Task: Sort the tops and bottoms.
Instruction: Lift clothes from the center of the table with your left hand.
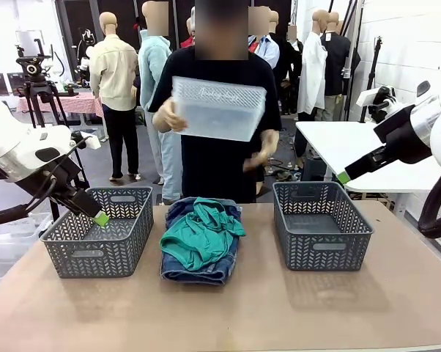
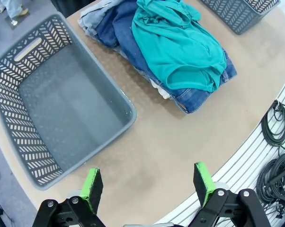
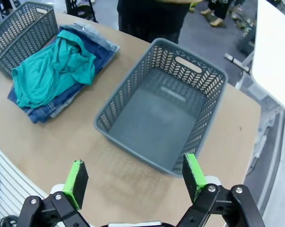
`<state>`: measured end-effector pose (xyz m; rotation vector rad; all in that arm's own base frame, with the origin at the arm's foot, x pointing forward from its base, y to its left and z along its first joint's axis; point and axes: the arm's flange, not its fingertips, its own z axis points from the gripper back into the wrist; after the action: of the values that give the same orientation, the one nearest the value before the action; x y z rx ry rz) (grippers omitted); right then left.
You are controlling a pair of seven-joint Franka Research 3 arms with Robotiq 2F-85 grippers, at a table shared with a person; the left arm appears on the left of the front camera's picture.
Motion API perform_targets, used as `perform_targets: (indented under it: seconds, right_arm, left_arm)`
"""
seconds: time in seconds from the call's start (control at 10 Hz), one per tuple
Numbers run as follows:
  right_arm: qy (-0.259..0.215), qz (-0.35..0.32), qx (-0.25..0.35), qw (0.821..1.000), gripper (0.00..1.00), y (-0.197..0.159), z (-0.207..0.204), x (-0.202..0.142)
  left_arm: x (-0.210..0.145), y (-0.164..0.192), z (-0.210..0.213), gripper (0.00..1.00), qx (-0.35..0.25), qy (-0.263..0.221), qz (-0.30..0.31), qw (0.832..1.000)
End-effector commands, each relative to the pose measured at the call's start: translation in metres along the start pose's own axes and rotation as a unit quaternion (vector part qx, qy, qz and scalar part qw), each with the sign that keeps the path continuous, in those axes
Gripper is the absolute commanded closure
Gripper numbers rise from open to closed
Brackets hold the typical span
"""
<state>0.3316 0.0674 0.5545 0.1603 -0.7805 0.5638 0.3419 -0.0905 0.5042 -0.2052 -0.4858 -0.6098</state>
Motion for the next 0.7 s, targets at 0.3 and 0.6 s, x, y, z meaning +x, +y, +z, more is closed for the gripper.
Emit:
perform_targets:
  seconds: [0.3,0.6]
  right_arm:
    - [-0.002,-0.003,0.004,1.0,0.0,0.0001,0.0002,0.0001]
    - [-0.002,-0.003,0.004,1.0,0.0,0.0001,0.0002,0.0001]
  left_arm:
    - [-0.0016,0.001,0.0011,0.0,-0.002,0.001,-0.001,1.0]
    - [-0.0016,0.001,0.0011,0.0,-0.002,0.001,-0.001,1.0]
